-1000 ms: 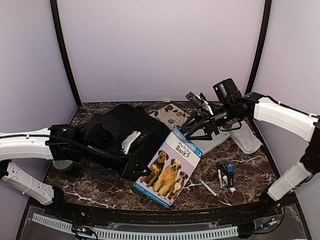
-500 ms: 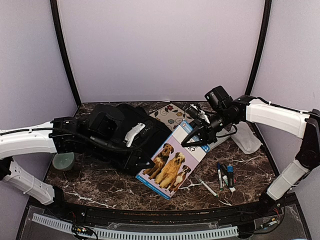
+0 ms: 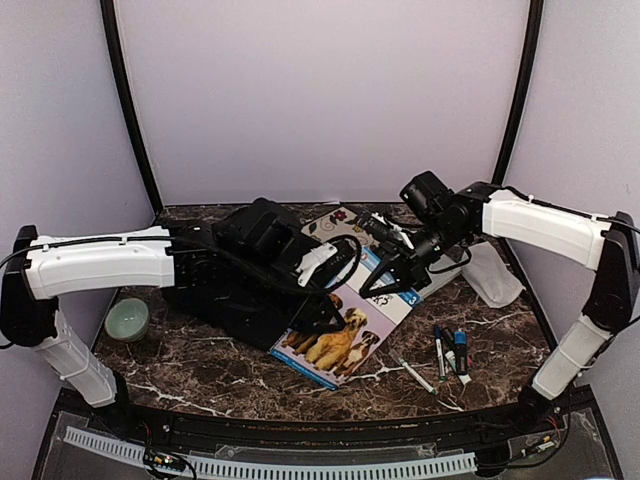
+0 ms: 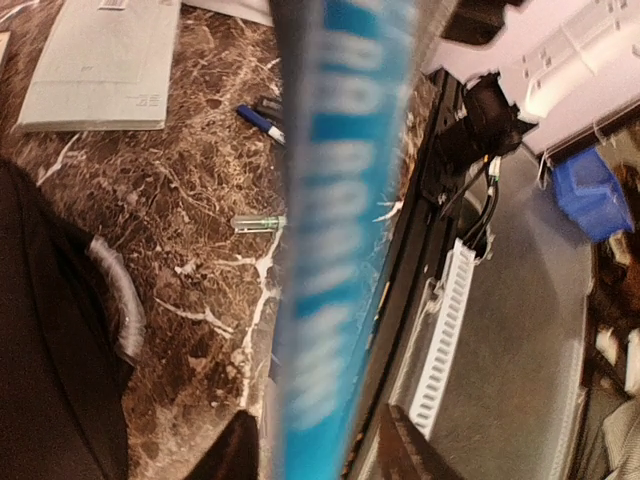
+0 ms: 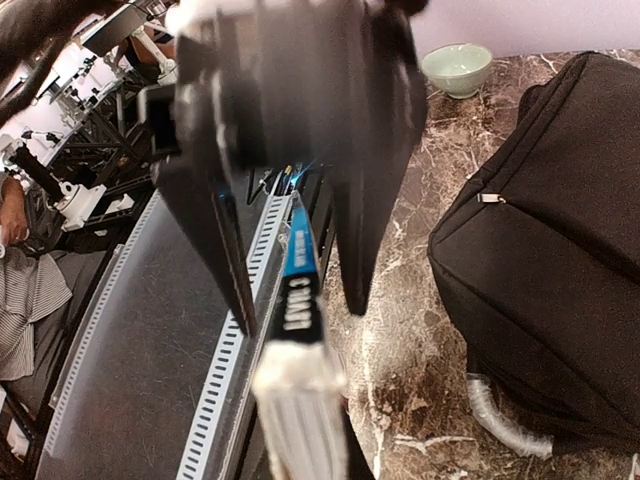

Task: Pack the student bag
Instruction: Pass from the right arm to the left, then pass from the left arm to the right

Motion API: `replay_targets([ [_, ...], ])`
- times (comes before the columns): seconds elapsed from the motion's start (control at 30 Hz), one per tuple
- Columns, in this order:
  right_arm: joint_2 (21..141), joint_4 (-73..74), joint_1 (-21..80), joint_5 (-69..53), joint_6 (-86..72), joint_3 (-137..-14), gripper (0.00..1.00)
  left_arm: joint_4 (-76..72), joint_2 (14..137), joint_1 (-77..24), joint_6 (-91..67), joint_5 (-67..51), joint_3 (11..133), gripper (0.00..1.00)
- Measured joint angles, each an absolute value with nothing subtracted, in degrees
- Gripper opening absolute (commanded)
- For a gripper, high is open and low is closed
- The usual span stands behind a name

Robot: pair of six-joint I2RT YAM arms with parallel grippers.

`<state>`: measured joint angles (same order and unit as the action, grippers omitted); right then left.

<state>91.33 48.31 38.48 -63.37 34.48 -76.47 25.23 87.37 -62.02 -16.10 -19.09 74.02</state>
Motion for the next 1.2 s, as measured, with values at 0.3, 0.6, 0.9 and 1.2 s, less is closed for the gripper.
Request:
replay_targets([
  [0.3, 93.56, 49.41, 36.82, -64.2, 33.26, -78.78, 0.52, 23.2, 90.85, -59.46, -12.95, -23.38, 75.35, 0.0],
  [0.6, 91.94, 35.7, 29.26, -70.43, 19.97, -78.28, 0.82, 11.46, 83.5, -48.97, -18.87, -31.09, 70.52, 0.0],
  [0.9, 91.48, -7.94, 25.78, -74.91, -20.18, -70.39, 0.88, -3.09, 82.81, -46.3, -26.13, -37.69, 70.06, 0.0],
  [1.2, 100.51, -72.58, 28.08, -76.14, -72.71, -61.69, 0.82, -11.88, 82.81, -43.57, -30.3, -38.46, 69.04, 0.0],
])
